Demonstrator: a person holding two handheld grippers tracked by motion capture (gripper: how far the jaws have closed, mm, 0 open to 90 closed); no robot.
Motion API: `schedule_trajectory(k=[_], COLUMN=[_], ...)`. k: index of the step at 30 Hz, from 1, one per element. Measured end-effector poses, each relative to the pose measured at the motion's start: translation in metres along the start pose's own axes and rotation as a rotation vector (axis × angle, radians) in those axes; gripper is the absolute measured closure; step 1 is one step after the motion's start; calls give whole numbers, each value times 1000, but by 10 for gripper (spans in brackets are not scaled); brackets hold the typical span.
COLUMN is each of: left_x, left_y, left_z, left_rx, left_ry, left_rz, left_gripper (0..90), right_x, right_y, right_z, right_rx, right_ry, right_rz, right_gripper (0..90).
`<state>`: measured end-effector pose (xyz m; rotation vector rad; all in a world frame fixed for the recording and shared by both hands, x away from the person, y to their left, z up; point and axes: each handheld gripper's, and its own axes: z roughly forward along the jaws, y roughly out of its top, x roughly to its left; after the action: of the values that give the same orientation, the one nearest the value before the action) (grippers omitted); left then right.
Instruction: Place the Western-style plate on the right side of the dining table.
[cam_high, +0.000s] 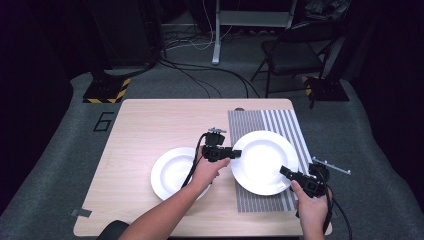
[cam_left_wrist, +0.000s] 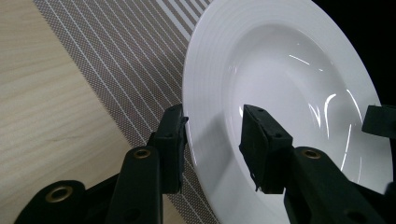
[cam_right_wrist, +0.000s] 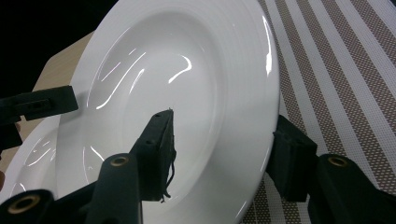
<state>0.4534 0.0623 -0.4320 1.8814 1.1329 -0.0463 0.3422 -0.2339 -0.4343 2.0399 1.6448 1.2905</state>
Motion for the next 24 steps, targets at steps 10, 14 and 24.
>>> schedule_trajectory(k=[10,14,24], left_x=[3,3,4], left_y=[7,9,13], left_z=[5,7,18], left_rx=[-7,-6,-8], left_ry=[-15,-18,-13], left_rz=[-6,-9,-2], left_gripper=[613,613,618], right_x=[2,1,-9], right_y=[12,16,20], right_z=[0,1,10], right_rx=[-7,-14,-9], right_ry=[-14,-17,-27], right_rz=[-25,-25,-20], right_gripper=[467,466,467])
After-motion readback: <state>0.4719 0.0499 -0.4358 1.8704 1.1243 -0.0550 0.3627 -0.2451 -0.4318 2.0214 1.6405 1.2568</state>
